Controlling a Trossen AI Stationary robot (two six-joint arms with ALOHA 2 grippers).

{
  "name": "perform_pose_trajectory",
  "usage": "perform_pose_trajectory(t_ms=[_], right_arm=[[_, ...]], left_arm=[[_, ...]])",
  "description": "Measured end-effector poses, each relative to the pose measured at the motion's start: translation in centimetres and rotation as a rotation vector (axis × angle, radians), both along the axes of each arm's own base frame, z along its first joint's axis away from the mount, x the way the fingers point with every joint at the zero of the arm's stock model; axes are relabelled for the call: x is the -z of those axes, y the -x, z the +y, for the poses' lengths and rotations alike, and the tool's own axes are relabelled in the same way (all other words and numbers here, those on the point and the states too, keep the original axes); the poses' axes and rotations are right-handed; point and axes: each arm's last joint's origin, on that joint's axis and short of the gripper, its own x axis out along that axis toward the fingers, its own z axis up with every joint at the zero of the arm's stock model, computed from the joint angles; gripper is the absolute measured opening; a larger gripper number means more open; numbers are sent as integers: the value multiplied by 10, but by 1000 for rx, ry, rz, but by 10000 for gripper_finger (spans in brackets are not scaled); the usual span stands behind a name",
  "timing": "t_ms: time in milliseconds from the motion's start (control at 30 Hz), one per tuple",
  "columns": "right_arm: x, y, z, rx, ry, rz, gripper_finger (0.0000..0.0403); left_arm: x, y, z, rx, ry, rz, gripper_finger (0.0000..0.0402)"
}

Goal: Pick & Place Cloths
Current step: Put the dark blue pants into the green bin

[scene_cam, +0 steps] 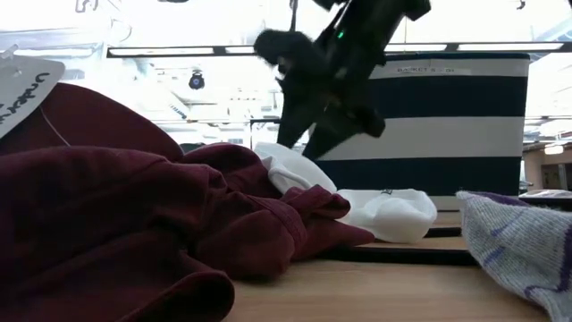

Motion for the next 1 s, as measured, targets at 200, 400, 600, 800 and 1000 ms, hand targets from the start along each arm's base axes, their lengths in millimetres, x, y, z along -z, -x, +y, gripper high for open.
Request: perform_pose_trajectory(t_ms=[200,400,600,800,1000], right_arm=[[26,-14,-13,108,-25,61,183],[26,-30,-24,134,-28,44,167],[26,-33,-35,172,-23,39,156],[45,-34,-47,158,-102,112,141],[60,-37,-46,116,-209,159,113]], left_arm=[[-1,1,0,2,2,-3,234],[-1,1,-1,5,18,-3,234],[-1,1,-1,13,22,-2,234],[-1,1,-1,13,17,-2,234],[0,1,-1,14,15,0,234]])
